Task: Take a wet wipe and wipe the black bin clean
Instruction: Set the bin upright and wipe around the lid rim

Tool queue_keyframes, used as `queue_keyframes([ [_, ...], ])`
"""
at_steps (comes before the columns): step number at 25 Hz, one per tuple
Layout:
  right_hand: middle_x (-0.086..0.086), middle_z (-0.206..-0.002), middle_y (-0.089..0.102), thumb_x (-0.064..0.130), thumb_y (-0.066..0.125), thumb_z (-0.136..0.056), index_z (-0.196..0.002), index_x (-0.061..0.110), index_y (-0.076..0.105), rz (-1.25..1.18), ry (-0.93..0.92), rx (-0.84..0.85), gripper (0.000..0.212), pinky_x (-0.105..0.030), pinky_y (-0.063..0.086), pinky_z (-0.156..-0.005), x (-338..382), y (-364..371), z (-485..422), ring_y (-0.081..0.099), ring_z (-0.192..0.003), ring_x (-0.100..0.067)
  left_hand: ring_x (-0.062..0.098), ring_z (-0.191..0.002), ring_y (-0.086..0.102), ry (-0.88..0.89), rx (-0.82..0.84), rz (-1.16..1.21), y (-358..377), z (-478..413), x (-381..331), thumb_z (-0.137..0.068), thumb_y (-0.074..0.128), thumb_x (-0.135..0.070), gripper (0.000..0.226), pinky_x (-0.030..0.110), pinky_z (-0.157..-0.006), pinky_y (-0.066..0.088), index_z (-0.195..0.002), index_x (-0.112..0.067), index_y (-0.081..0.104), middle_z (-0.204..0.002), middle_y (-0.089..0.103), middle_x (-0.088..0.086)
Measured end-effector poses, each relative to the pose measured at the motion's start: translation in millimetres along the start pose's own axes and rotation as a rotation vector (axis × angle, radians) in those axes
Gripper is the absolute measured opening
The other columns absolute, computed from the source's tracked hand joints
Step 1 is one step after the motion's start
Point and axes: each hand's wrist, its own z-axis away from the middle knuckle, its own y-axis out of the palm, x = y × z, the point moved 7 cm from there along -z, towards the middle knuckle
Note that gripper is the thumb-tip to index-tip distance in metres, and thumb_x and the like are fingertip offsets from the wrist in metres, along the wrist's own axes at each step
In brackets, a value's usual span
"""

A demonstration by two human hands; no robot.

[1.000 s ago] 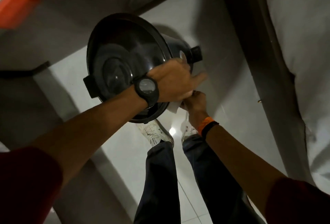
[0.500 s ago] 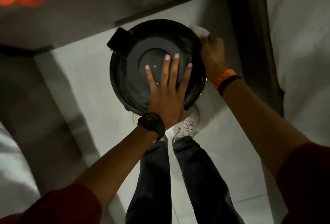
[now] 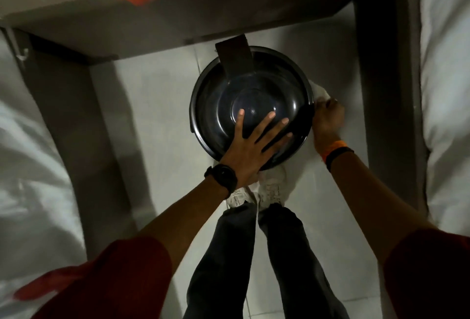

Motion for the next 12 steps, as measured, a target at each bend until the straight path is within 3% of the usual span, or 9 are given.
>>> queue_keyframes([
  [2,-0.007,-0.091,0.063,0.020,0.042,-0.109,-0.099,0.006,0.065,0.012,-0.009,-0.111,0.029,-0.032,0.049,-0.082,-1.6,-17.5,9.1,0.054,-0.089,-0.018,0.034,-0.157,0.002,-0.061,-0.026,0.073,-16.8,1.2,6.2,-0.072,0.062,-0.075,0.122,0.075,-0.118,0.006,-0.159,-0.014,0.002,-0.169,0.001,0.011],
  [4,-0.017,-0.117,0.068,0.017,0.042,-0.109,-0.124,-0.001,0.063,0.025,-0.010,-0.186,0.031,-0.026,0.050,-0.091,-10.5,-38.0,23.2,0.058,-0.096,-0.017,0.031,-0.157,0.010,-0.227,-0.164,0.271,-40.6,11.6,29.4,-0.085,0.051,-0.070,0.101,0.067,-0.123,0.010,-0.158,-0.010,0.014,-0.168,0.013,0.010],
  [6,-0.018,-0.132,0.066,0.013,0.047,-0.106,-0.134,0.002,0.059,-0.020,0.033,-0.182,0.032,-0.035,0.054,-0.103,-23.6,-57.5,37.8,0.065,-0.111,-0.026,0.027,-0.156,0.014,-0.444,-0.312,0.493,-61.0,30.9,68.4,-0.092,0.044,-0.060,0.083,0.059,-0.126,0.010,-0.155,-0.010,0.024,-0.166,0.022,0.009],
  [9,-0.021,-0.130,0.065,0.008,0.053,-0.103,-0.128,0.003,0.060,-0.174,0.106,-0.045,0.026,-0.052,0.058,-0.100,-37.1,-70.5,60.6,0.065,-0.120,-0.036,0.025,-0.156,0.017,-0.678,-0.497,0.649,-81.3,68.7,127.5,-0.098,0.033,-0.054,0.071,0.055,-0.126,0.017,-0.153,-0.010,0.030,-0.163,0.029,0.008],
  [12,-0.014,-0.113,0.066,0.006,0.055,-0.103,-0.112,0.007,0.061,-0.256,0.106,0.103,0.011,-0.041,0.063,-0.084,-32.3,-71.9,92.7,0.069,-0.105,-0.032,0.027,-0.153,0.026,-0.688,-0.632,0.731,-101.1,87.6,151.5,-0.102,0.033,-0.046,0.061,0.054,-0.122,0.027,-0.149,-0.007,0.038,-0.159,0.038,0.010],
])
